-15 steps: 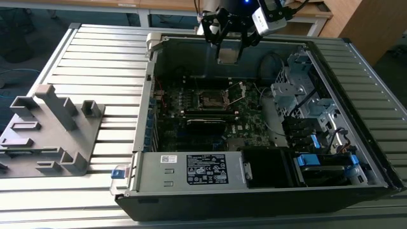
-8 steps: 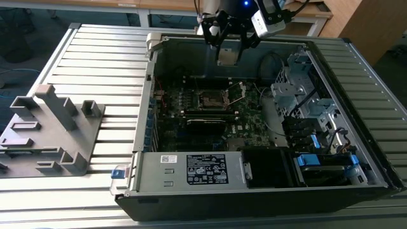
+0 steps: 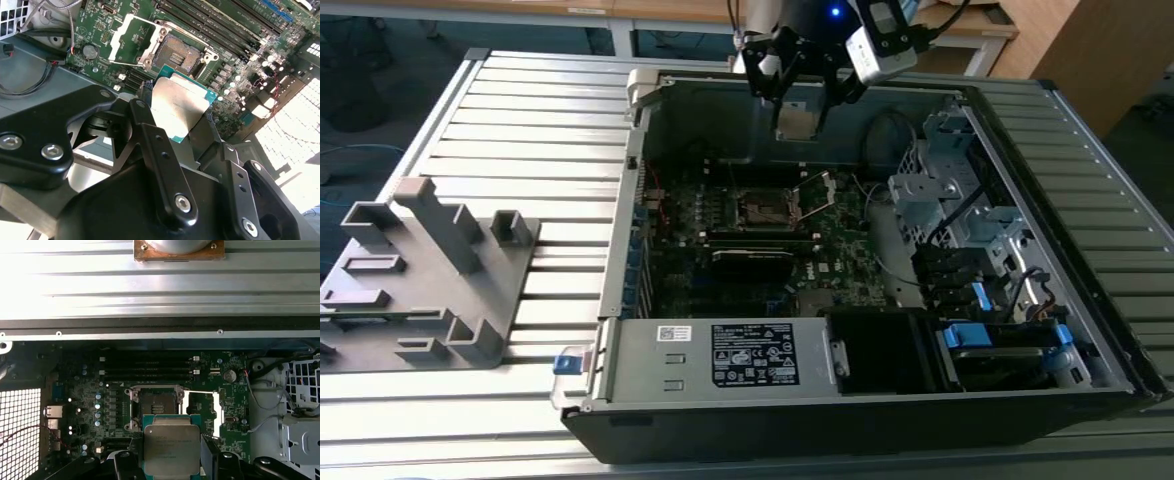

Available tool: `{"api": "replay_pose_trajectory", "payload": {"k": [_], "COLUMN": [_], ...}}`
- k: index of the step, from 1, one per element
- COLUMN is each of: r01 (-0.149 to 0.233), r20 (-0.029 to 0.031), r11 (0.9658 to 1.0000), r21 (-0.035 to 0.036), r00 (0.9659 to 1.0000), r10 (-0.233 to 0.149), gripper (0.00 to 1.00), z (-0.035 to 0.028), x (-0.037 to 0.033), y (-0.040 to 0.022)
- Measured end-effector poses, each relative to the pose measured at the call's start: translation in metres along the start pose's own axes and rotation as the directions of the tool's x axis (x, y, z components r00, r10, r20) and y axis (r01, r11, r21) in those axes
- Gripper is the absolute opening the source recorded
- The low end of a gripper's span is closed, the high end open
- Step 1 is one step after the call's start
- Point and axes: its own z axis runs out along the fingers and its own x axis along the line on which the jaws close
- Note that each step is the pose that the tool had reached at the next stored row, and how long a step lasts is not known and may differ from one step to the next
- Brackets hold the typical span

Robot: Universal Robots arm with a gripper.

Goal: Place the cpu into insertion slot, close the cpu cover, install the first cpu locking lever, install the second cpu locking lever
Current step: 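Place the cpu into insertion slot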

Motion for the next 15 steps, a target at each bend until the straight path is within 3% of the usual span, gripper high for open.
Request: {"api": "replay_pose_trajectory", "payload": {"k": [15], "r01": [0.000], "r20": [0.0002], "r11": [1.0000], "r21": [0.0002], "r00": [1.0000], "r10": [0.000], "gripper": [0.54], "z": [0.0072], "x": [-0.0002], "y": [-0.0006]}}
